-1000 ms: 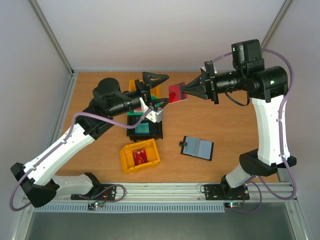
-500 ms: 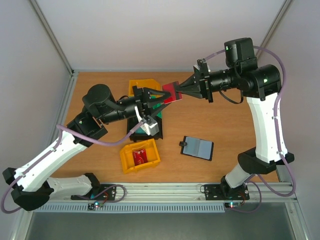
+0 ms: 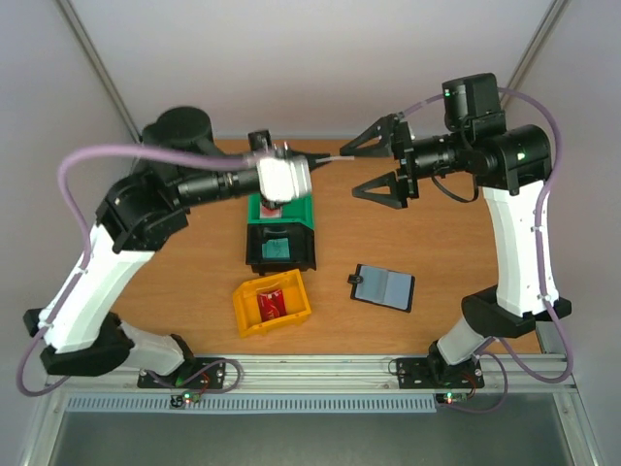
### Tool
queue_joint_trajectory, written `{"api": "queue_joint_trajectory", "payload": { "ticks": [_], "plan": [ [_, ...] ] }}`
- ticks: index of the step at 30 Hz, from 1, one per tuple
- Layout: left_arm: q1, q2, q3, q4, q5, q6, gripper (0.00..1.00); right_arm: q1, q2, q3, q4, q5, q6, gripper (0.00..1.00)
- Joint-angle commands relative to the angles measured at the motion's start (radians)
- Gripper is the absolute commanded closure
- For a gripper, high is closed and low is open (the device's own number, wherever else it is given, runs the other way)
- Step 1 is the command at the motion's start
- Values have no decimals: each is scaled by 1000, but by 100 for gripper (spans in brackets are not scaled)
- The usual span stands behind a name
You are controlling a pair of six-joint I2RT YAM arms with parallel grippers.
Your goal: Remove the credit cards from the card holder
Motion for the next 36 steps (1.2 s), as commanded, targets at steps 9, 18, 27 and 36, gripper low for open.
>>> {"api": "queue_joint_trajectory", "payload": {
  "ticks": [9,18,27,36],
  "plan": [
    [349,40,71,-375,461,-1252,100,-179,-74,40,-212,236,-222,1],
    [434,-218,-696,-100,575,-1535,100,-167,-216,-286,-315,374,-400,2],
    [537,-378,-1112,49,594,-1657,100,-160,-453,-780,-95,362,-340,1],
    [545,-344,-1336,297,566,-1726,100,-156,-414,-814,-102,369,-413,2]
  ]
}}
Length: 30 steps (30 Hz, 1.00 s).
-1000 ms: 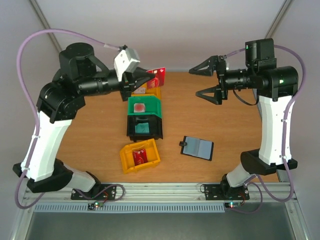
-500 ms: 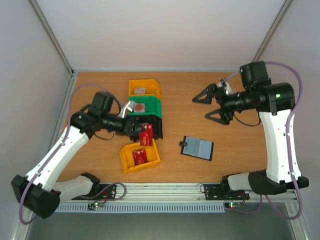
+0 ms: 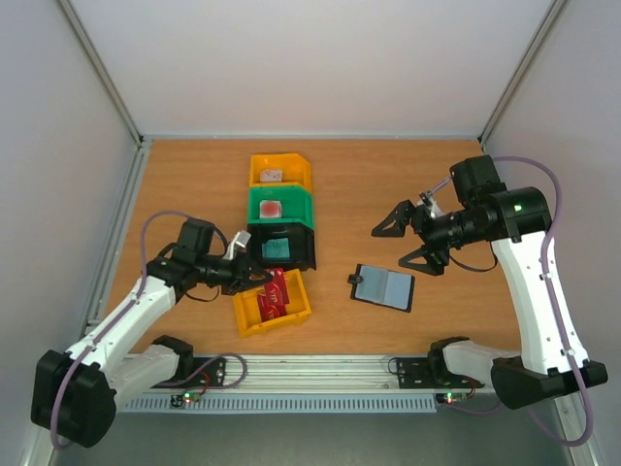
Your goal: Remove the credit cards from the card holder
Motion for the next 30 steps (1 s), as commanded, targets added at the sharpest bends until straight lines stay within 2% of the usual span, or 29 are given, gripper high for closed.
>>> {"api": "queue_joint_trajectory", "payload": {
  "ticks": [1,3,6,13,18,24,30],
  "plan": [
    [6,-12,-61,127,-34,-22,100,7,25,-15,17,6,-48,2],
    [6,-9,-72,60,-104,46,100,9,24,-40,33,-5,-47,2],
    [6,22,-93,36,-131,105,100,11,16,-73,57,-11,-42,1],
    [1,161,-94,-5,-179,137,100,13,2,-95,62,-19,-59,2],
    [-27,228,-86,16,-205,139,100,13,-15,-117,62,-29,-62,1],
    [-65,183,-96,26,-258,111,100,13,-20,-114,59,-41,-75,1],
    [-76,230,-87,40,-273,101,100,13,-14,-104,56,-42,-88,1]
  ]
}}
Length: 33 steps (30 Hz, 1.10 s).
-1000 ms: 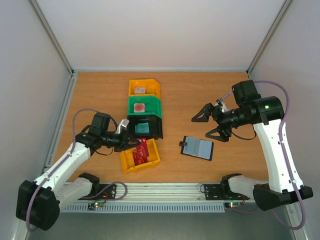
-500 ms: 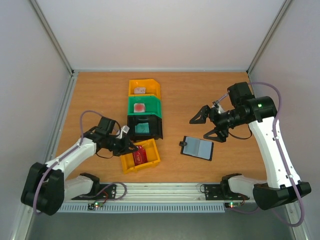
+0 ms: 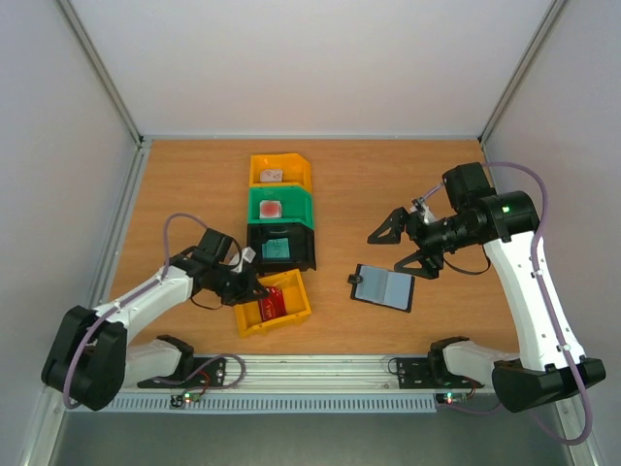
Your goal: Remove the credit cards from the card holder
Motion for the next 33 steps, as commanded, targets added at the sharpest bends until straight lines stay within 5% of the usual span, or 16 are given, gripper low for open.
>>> {"api": "queue_joint_trajectory", "payload": {
  "ticks": [1,14,28,33],
  "plan": [
    [-14,44,3,35,-26,-12,100,7,-7,10,-3,-10,-27,2],
    [-43,60,17,72,-43,-51,93,7,16,27,-43,9,-69,1],
    [-45,-38,109,-142,-94,9,24,7,36,68,-65,8,-90,1],
    [-45,-47,232,-296,-132,28,12,7,103,131,-261,321,-98,1]
  ]
}}
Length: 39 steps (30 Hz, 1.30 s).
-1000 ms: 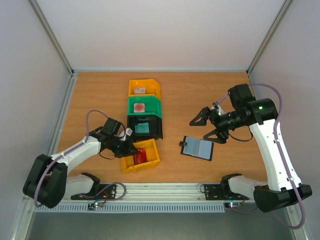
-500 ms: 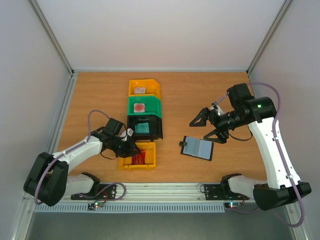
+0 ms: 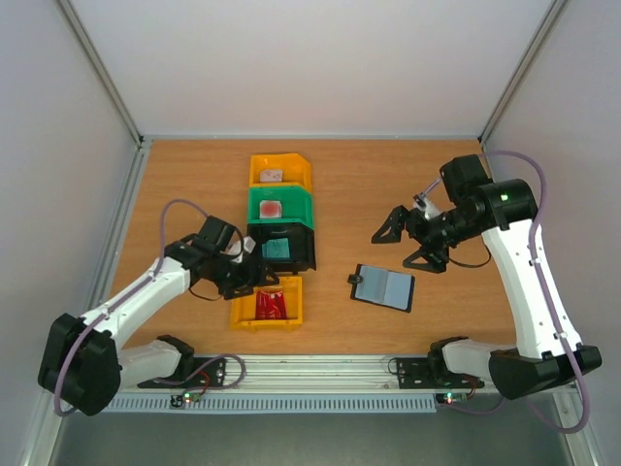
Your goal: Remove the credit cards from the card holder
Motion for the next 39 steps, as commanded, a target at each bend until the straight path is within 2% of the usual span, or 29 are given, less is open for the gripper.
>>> {"api": "queue_joint_trajectory", "payload": {
  "ticks": [1,7,10,13,18,21,27,34,39],
  "plan": [
    [-4,-31,140,-156,-55,26,12,4,73,78,-221,312,-18,1],
    [0,-87,320,-191,-30,154,8,4,92,84,-124,523,73,2],
    [1,-100,395,-60,68,202,7,5,122,-39,-2,523,108,1],
    [-33,-40,457,63,130,147,8,35,180,-167,86,539,112,4],
    [-140,144,543,52,51,111,11,57,220,-285,170,707,79,6],
    [-188,237,581,89,10,67,12,63,290,-331,229,702,64,2],
    [-308,399,667,152,-101,-10,14,67,365,-483,455,668,54,2],
    [-425,602,785,-16,-246,-40,20,63,434,-579,607,662,28,1],
    [-434,724,824,-55,-307,-122,22,55,465,-656,701,615,10,1]
  ]
}}
